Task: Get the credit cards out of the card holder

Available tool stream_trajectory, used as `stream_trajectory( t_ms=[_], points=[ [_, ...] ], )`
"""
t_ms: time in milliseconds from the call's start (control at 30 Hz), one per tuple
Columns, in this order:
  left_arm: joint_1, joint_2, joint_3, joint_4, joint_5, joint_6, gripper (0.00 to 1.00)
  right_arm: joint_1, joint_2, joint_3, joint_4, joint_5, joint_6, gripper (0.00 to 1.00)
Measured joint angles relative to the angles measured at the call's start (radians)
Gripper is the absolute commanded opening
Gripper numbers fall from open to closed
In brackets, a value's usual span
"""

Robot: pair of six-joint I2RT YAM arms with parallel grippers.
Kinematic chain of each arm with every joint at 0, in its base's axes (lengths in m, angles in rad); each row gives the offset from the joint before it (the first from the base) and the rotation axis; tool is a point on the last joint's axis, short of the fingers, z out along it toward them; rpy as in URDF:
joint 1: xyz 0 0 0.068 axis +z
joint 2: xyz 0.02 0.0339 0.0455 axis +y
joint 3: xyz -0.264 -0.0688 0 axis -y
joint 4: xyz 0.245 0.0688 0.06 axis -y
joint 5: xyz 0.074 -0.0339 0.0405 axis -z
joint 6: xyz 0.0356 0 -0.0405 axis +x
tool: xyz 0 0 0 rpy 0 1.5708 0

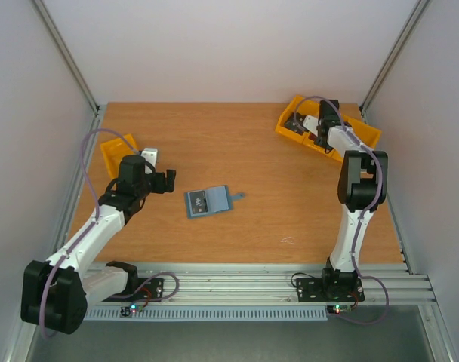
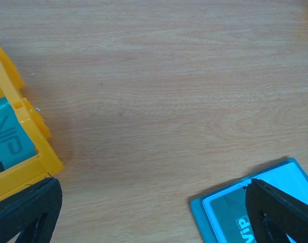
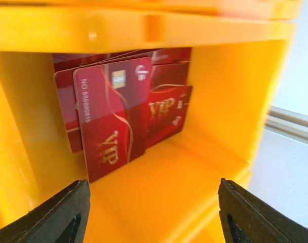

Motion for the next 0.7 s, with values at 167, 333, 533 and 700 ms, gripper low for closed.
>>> stream_trajectory(
  t_ms=[167,333,533,700],
  points=[
    [0.0,-0.016,0.0,0.0,0.003,0.0,1.0,0.0,-0.092,0.026,-0.068,-0.039,0.06,0.78],
    [0.0,-0.053,0.0,0.0,0.021,-0.016,0.99,0.013,-0.158,0.167,-0.164,-0.06,0.222,0.77],
    [0.006,-0.103,-0.016,0.007,0.103,-0.141,0.99,0.087,-0.301,0.269,-0.309,-0.218,0.607,0.74],
    [0.012,-0.135,-0.082,0.038,0.179,-0.241,1.0,0.154,-0.465,0.172,-0.323,-0.438,0.925,0.7]
  ],
)
